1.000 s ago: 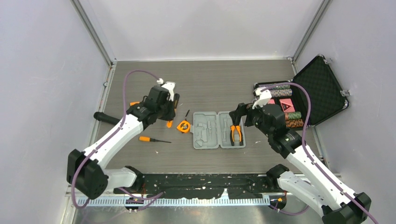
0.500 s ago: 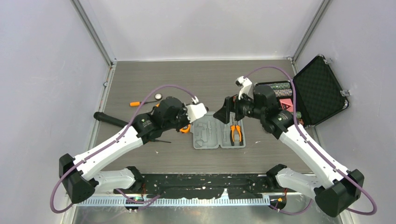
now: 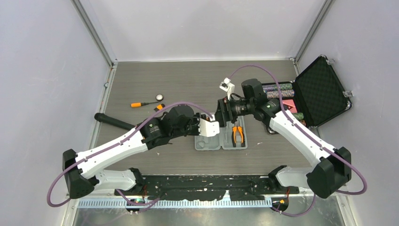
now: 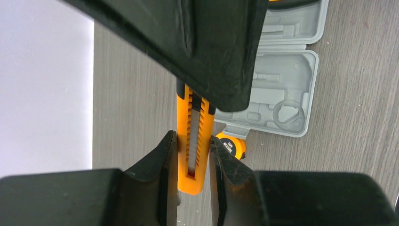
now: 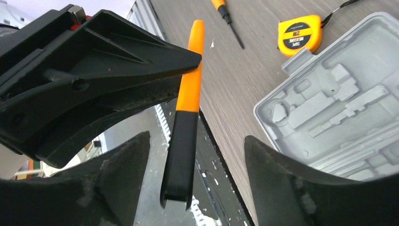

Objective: Pack the tool kit
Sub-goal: Place the knife in the toolbox.

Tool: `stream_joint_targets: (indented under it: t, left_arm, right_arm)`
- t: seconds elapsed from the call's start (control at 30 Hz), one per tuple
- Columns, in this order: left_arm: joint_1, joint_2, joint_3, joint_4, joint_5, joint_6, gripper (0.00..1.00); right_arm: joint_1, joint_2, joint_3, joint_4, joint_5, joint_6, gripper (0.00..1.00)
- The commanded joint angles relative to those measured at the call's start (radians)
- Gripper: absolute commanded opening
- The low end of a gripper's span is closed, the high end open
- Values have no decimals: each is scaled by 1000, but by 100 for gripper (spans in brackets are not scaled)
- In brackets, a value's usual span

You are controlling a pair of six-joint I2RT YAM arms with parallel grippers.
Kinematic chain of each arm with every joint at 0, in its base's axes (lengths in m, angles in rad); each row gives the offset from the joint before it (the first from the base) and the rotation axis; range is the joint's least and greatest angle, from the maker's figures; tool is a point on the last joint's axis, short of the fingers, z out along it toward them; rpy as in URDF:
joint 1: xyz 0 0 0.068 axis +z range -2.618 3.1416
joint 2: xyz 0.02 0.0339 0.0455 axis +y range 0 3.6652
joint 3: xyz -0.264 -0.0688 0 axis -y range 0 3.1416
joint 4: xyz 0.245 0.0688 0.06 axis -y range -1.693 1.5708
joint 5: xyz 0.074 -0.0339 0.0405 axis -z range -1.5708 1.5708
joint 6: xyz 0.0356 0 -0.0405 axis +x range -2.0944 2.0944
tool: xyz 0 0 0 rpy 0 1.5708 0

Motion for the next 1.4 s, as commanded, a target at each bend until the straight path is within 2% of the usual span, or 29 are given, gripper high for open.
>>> stream_joint_targets:
  t: [0.0,0.03,0.07,0.1,0.17,0.23,0.3,0.37,0.47,0.53,0.63,0.7,0.8,0.93,1.0,1.17,1.37]
  left_arm:
    - [-29,17,48,35,-37,59,0]
    - [-33,20,47,33,-41,62,0]
    - [-35,22,47,33,-45,64,0]
    - [-37,23,46,33,-49,64,0]
    - [-38,25,40,41,-56,63,2]
    - [-38,25,28,66,-87,56,10]
    - [-38,24,15,98,-129,36,22]
    - [-38,26,7,129,-179,5,47]
    - [-38,23,7,170,-255,-85,64]
    - [-38,24,23,181,-306,-217,73]
    - [-36,27,60,174,-384,-441,85]
    - [-29,27,88,151,-419,-610,90]
    - [6,8,95,135,-395,-904,95]
    - [73,-43,-15,259,-266,-1315,98]
    - [107,-49,-82,347,-222,-1468,98]
    - [133,-14,-128,426,-185,-1641,98]
    - [155,109,-91,451,-4,-1789,95]
  right_arm:
    - [9,17,31,-25,-123,-13,67]
    - [9,18,30,-25,-129,-14,54]
    - [9,17,28,-26,-134,-16,46]
    - [9,15,28,-23,-133,-16,30]
    - [8,10,24,-15,-125,-14,10]
    - [9,4,18,0,-109,-6,6]
    - [8,-4,-1,29,-81,10,6]
    - [8,-16,-23,67,-49,42,5]
    - [9,-57,-72,158,17,94,5]
    - [9,-91,-132,260,79,143,5]
    - [8,-138,-285,519,197,234,5]
    - [10,-163,-366,645,257,268,5]
    - [11,-196,-443,784,329,291,5]
    - [16,-229,-543,901,432,315,5]
    - [23,-239,-579,939,450,321,5]
    - [36,-269,-614,968,491,326,5]
    - [52,-278,-635,972,526,283,5]
